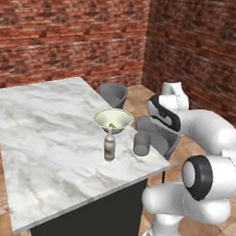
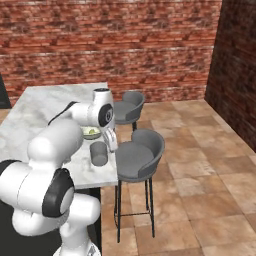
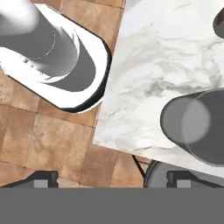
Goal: There is a bowl on the dining counter. Grab a lemon wedge from the fridge and place it in the bowl. Then get the liquor bottle and glass cup from the cabinet and place them next to the bowl.
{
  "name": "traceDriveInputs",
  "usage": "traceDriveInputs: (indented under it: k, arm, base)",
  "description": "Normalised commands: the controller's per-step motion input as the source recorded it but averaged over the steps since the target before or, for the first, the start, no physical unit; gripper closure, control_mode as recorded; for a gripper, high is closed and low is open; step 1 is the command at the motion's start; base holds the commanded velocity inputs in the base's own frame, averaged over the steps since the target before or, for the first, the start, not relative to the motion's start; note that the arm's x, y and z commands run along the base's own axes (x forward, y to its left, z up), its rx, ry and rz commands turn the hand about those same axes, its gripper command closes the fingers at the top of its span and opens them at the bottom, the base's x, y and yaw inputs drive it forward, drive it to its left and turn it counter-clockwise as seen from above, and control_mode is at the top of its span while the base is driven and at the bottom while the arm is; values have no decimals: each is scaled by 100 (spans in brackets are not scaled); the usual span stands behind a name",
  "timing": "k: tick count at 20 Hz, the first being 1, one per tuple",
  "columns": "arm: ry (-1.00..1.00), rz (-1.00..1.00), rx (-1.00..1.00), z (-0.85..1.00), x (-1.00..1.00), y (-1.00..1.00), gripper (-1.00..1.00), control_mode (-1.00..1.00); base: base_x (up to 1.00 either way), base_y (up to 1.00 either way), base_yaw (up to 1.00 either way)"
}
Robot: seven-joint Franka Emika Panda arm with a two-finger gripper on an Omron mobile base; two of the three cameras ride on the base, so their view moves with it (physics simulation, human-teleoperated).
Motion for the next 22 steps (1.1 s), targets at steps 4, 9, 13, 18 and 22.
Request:
traceDriveInputs:
  k: [4,9,13,18,22]
  arm:
    - [-4,0,5,55,-58,-35,-100,-100]
    - [-14,0,1,45,-52,-7,-100,-100]
    - [-25,3,-2,57,-26,0,-100,-100]
    - [-31,4,-7,44,-20,2,-100,-100]
    - [-11,0,-1,3,-15,6,-100,-100]
  base:
    - [0,0,0]
    - [0,0,0]
    - [0,0,0]
    - [0,0,0]
    - [0,0,0]
